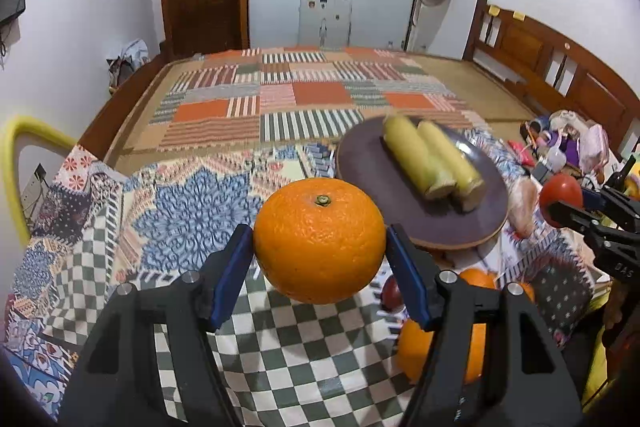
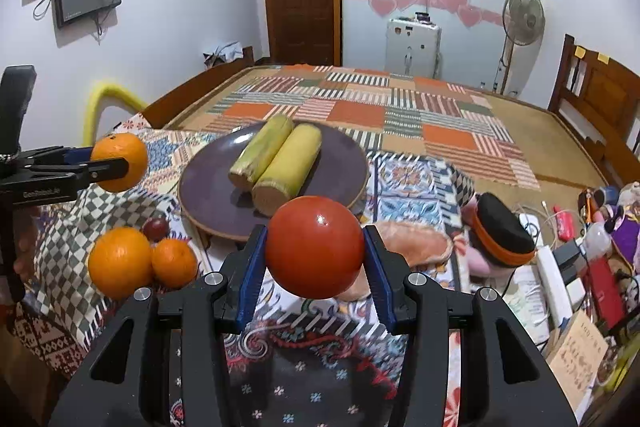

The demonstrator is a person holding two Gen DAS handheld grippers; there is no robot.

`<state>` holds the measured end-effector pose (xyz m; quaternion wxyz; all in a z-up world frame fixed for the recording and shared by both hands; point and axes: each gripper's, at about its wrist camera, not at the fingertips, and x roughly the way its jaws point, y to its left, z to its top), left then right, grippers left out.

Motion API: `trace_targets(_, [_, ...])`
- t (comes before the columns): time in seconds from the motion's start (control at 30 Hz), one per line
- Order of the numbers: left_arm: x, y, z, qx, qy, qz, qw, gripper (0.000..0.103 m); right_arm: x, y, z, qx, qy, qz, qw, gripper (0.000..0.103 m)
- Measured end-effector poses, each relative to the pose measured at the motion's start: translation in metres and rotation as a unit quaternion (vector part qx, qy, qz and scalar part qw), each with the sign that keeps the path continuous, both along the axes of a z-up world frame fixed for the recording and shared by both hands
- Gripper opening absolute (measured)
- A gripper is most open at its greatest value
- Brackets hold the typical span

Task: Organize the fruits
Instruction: 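Grasp the large orange with the left gripper while the right gripper grasps the tomato, then carry the orange and tomato onto the plate beside the corn cobs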

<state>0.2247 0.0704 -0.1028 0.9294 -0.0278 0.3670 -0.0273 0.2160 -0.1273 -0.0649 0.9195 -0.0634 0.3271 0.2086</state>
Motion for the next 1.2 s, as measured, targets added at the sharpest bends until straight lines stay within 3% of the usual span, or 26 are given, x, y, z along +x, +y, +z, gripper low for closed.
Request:
trace_targets(0.67, [0.035, -0.026, 0.045, 0.008, -0.047, -0.012, 0.9988, 0.067, 0.042, 0.009, 0.032, -0.003, -0.055, -0.008, 0.998, 0.044])
trace_targets(1.2, [0.088, -0.047, 0.028, 0.014, -0.025, -0.024, 0.9993, 0.067, 0.086, 0.022, 0.012, -0.026, -0.032, 0.001, 0.999, 0.044])
